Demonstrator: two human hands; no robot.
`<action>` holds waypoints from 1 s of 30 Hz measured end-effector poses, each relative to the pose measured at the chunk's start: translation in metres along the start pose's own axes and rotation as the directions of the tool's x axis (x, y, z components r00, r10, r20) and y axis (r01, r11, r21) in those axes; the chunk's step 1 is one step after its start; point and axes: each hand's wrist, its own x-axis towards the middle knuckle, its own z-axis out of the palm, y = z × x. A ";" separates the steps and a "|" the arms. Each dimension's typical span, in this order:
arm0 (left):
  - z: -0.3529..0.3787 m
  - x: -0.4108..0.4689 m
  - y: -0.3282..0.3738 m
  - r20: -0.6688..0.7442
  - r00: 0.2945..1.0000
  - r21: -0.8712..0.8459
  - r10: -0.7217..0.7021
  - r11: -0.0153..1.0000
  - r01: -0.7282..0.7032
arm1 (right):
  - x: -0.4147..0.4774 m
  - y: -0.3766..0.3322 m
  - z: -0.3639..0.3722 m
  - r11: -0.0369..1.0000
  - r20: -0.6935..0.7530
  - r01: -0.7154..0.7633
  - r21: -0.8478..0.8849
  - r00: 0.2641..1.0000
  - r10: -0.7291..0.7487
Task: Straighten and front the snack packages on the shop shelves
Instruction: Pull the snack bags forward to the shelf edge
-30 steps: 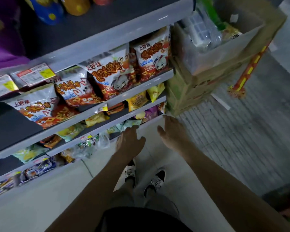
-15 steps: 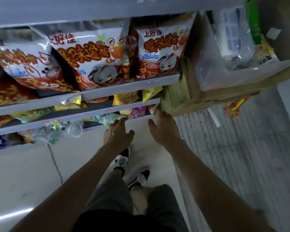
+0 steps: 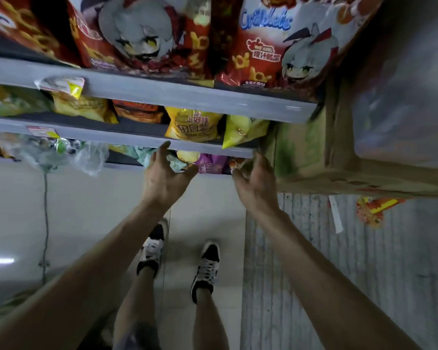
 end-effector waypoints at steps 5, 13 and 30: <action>0.011 0.045 -0.013 -0.042 0.999 -0.232 0.008 0.973 -0.018 | 0.045 0.021 0.024 0.985 -0.109 -0.015 0.174 0.993 0.034; 0.014 0.099 -0.026 -0.041 0.977 -0.371 0.209 0.905 -0.209 | 0.103 0.017 0.039 0.967 -0.196 -0.035 0.254 0.977 0.087; 0.029 0.128 -0.019 -0.013 0.928 -0.306 0.373 0.882 -0.359 | 0.133 0.017 0.043 0.966 -0.113 -0.134 0.223 0.980 0.163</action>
